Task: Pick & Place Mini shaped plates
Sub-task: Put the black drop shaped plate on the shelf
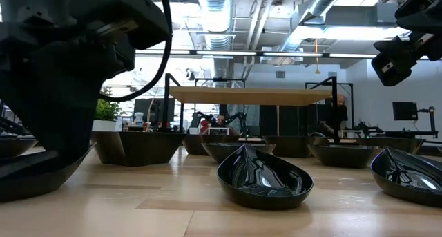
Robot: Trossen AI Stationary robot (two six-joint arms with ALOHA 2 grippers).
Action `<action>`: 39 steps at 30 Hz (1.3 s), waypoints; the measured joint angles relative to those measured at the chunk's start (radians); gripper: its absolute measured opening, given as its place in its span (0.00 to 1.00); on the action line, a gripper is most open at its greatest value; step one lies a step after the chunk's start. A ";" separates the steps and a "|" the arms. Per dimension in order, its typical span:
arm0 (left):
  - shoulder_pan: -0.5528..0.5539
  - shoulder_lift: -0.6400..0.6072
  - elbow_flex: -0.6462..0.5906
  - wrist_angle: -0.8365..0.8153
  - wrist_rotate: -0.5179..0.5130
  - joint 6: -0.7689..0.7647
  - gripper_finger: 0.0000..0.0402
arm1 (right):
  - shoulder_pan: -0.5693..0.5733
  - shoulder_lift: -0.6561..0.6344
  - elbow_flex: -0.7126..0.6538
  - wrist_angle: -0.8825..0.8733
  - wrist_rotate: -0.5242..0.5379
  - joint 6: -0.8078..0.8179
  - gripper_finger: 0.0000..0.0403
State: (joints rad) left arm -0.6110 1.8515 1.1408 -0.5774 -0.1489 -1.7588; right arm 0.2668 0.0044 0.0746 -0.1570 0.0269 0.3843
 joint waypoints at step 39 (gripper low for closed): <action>-0.017 -0.006 0.000 0.029 0.021 -0.004 0.22 | 0.000 0.000 0.000 0.000 0.000 0.000 0.45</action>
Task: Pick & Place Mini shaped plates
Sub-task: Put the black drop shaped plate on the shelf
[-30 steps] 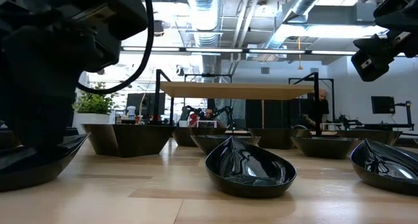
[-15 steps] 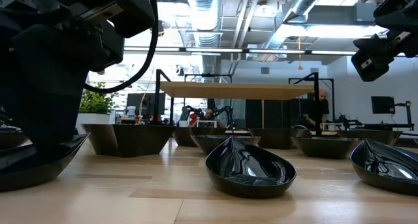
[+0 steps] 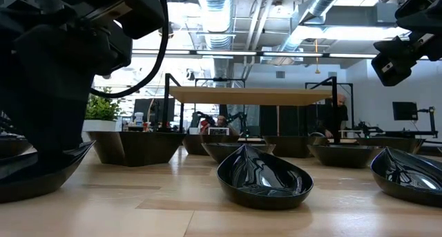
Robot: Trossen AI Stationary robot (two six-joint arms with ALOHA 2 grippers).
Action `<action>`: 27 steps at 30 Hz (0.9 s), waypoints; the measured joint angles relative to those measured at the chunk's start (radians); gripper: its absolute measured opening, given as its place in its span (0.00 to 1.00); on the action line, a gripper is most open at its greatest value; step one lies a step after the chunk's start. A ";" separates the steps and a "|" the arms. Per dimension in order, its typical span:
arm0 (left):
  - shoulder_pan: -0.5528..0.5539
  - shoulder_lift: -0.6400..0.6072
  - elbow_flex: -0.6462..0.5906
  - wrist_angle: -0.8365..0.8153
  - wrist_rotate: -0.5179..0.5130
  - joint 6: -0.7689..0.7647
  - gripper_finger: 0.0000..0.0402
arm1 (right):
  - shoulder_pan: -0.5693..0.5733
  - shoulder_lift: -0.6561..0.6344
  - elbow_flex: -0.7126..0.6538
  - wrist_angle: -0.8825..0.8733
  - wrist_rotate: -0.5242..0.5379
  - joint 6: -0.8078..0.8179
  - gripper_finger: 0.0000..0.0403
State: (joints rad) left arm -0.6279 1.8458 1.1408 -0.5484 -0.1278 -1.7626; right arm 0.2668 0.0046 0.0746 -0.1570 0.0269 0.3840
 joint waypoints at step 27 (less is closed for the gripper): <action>0.001 0.010 0.000 0.006 0.025 -0.003 0.19 | 0.000 0.000 0.000 0.000 0.000 0.000 0.45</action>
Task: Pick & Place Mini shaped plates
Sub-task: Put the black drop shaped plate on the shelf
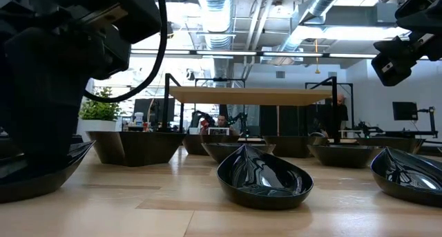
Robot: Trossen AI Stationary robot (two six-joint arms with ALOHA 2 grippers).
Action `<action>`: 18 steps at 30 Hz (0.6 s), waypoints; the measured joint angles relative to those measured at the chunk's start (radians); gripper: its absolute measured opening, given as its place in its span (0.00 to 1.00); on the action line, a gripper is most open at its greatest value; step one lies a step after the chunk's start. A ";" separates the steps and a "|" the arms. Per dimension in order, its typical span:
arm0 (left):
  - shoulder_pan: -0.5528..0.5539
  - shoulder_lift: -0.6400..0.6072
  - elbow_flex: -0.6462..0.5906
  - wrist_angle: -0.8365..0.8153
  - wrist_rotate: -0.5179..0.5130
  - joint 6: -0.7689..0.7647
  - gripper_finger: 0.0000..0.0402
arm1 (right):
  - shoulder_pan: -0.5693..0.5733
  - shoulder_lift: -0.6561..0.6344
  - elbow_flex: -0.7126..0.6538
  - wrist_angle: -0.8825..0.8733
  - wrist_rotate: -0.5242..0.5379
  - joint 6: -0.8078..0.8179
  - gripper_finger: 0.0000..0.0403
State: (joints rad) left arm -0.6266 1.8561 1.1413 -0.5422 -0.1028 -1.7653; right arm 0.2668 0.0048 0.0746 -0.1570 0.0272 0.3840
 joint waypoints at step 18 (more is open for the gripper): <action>0.000 -0.003 0.000 0.019 0.005 -0.001 0.01 | 0.000 0.000 0.000 0.000 0.000 0.000 0.45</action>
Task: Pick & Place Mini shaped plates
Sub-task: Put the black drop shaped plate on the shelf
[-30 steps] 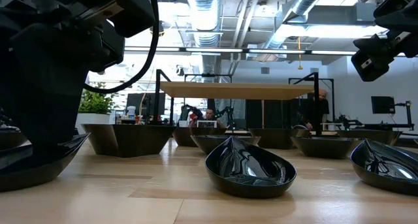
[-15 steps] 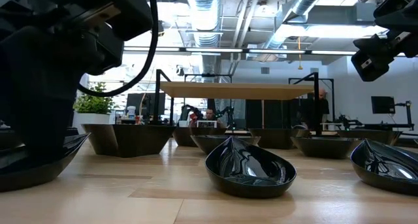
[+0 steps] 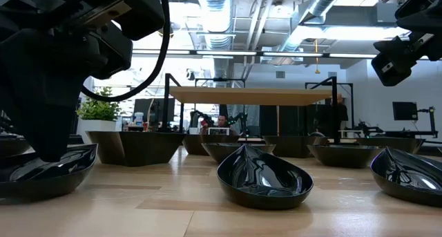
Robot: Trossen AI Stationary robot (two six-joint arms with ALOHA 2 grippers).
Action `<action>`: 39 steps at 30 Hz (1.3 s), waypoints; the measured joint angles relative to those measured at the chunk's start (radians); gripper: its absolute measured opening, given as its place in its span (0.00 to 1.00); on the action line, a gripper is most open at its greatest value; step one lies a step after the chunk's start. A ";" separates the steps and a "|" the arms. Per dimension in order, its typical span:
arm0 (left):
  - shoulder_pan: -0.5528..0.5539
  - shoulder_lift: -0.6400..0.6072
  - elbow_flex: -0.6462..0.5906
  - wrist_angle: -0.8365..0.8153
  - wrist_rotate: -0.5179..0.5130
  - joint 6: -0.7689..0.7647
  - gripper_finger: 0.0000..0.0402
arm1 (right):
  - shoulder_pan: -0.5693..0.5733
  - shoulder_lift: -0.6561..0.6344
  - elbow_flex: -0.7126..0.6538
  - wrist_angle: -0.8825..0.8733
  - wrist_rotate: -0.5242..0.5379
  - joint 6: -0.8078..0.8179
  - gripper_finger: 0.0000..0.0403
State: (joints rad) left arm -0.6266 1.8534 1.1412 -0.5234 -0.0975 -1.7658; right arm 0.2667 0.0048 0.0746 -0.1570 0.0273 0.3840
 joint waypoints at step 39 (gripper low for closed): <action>0.466 -0.492 0.038 0.217 -0.175 0.723 0.01 | -0.001 0.000 0.000 0.012 0.000 0.000 0.45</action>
State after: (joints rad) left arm -0.1604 1.3617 1.1793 -0.3062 -0.2722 -1.0431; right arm 0.2657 0.0048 0.0746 -0.1452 0.0273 0.3843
